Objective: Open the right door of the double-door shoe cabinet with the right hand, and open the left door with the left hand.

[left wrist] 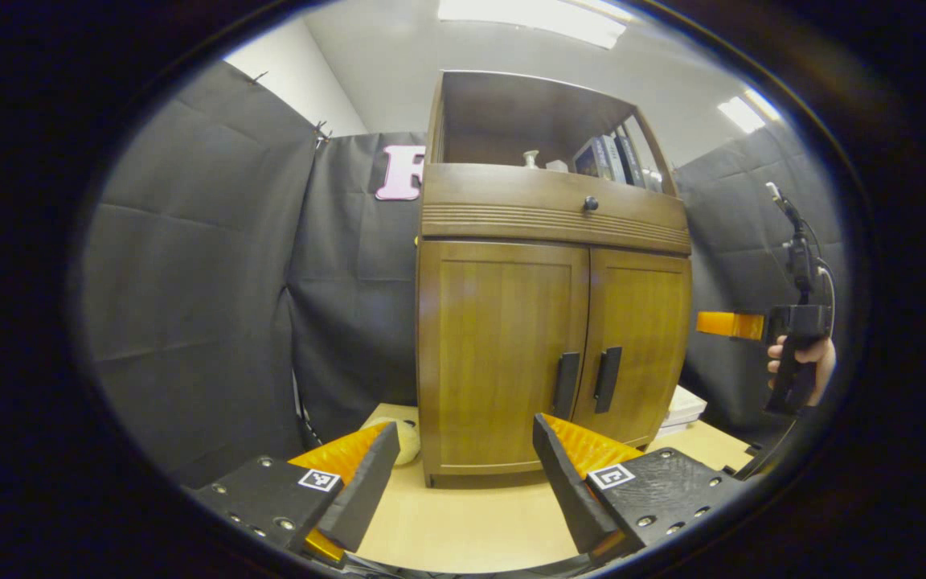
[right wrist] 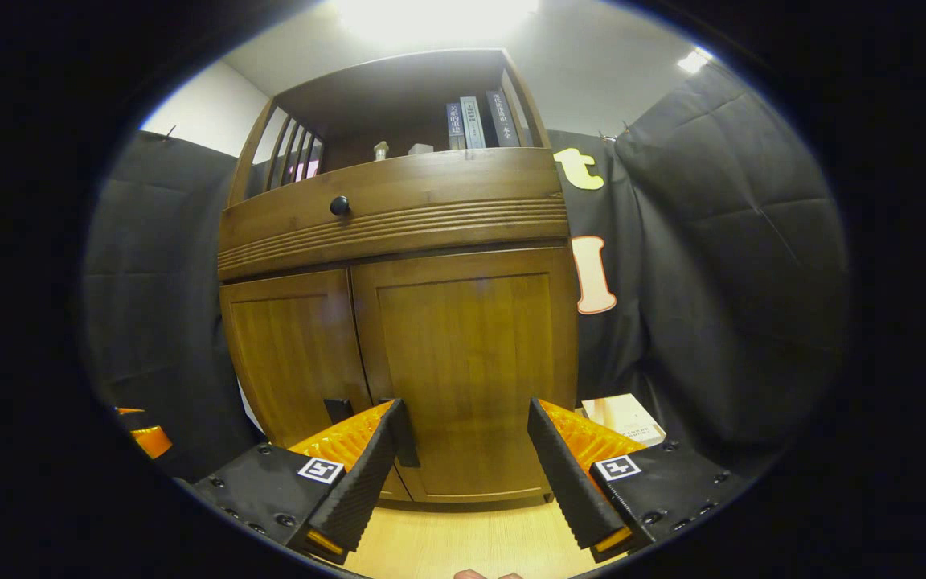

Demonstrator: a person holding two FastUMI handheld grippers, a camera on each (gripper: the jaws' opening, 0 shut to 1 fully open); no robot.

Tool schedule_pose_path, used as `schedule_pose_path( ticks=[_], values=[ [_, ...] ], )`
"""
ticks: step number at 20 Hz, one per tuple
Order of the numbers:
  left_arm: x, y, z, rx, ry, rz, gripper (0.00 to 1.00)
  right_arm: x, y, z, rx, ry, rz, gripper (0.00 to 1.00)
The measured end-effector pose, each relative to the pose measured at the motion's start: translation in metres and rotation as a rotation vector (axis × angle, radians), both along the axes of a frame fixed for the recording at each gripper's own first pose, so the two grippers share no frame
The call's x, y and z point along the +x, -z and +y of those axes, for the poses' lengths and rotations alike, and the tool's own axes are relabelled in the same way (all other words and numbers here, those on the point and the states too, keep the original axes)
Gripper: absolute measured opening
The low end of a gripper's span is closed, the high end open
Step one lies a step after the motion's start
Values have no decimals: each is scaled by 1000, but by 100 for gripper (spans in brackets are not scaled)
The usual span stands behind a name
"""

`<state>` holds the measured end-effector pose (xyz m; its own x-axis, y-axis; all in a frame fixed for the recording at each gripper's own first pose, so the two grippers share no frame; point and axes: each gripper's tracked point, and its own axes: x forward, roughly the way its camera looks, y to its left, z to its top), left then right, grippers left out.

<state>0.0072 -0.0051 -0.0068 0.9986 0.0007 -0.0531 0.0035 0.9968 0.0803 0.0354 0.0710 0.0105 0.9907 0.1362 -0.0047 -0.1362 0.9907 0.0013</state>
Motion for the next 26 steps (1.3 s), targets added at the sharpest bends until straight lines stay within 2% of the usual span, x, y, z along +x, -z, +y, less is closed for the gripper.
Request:
schedule_pose_path(
  ticks=[4,5,6,7,9,10,13,18,26],
  values=[
    [-2,-2,0,51,-35,15,97,17,3,27,-8,-51,3,98],
    [-2,-2,0,43,-36,20,97,21,5,33,-13,-62,5,92],
    [-3,1,1,31,-37,25,97,25,6,39,-19,-72,6,92],
    [-2,3,2,23,-43,30,97,30,7,45,-24,-81,5,98],
    [-1,6,5,20,-63,46,95,40,11,55,-31,-91,3,98],
    [1,7,6,19,-78,57,95,45,14,60,-31,-101,9,92],
    [7,13,10,-2,-117,87,97,59,29,75,-46,-122,37,98],
    [11,24,14,2,-142,96,97,84,51,89,-42,-132,59,98],
    [14,30,20,-20,-193,145,97,118,91,97,-100,-91,100,98]
  ],
)
